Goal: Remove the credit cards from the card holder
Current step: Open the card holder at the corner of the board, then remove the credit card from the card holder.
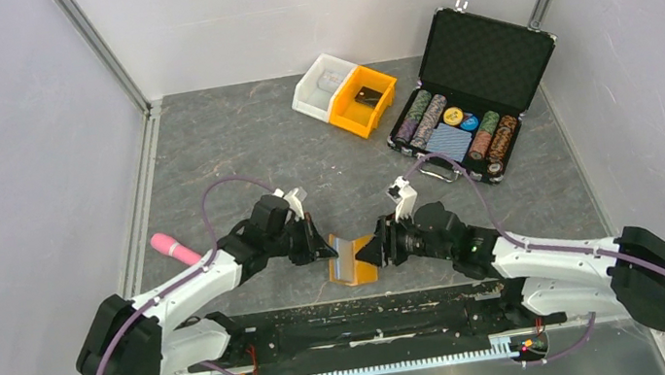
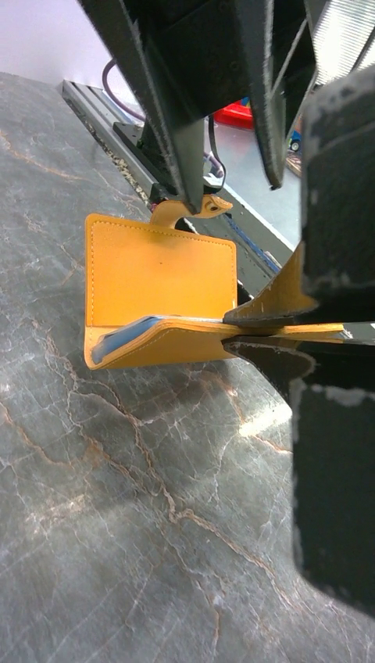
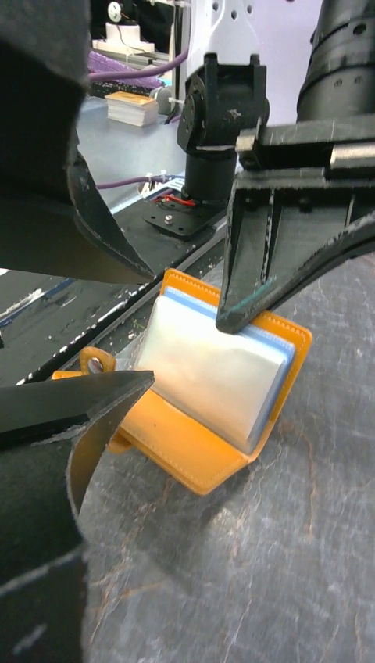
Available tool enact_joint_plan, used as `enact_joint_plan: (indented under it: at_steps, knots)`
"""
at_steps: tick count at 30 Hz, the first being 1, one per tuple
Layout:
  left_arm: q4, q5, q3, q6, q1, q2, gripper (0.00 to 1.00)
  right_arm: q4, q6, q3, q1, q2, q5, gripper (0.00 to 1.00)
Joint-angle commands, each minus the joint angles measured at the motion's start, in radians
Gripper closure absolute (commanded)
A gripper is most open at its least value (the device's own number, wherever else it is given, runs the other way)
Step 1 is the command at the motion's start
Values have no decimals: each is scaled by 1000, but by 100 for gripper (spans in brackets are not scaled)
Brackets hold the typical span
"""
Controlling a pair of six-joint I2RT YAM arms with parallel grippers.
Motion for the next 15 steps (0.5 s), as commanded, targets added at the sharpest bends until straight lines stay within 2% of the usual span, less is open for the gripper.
enact_joint_plan:
  at_steps: [1,6,8,9,11,15]
  knots:
    - [-19,-25,36,-6,-8,-28,97,86,1,56,30,27,13,53]
    - [-15,-13,37,-24,-13,-26,96,127,3,56,42,121,-1,53]
    - [-16,-11,37,-31,-16,-32,86,144,-2,56,42,153,-3,52]
    - [-16,-9,38,-31,-16,-36,87,147,-9,60,42,166,-5,51]
    - [-19,-11,34,-30,-16,-40,97,148,-18,65,42,195,-8,50]
    - [-21,-9,30,-31,-16,-49,97,188,-15,60,41,238,-29,46]
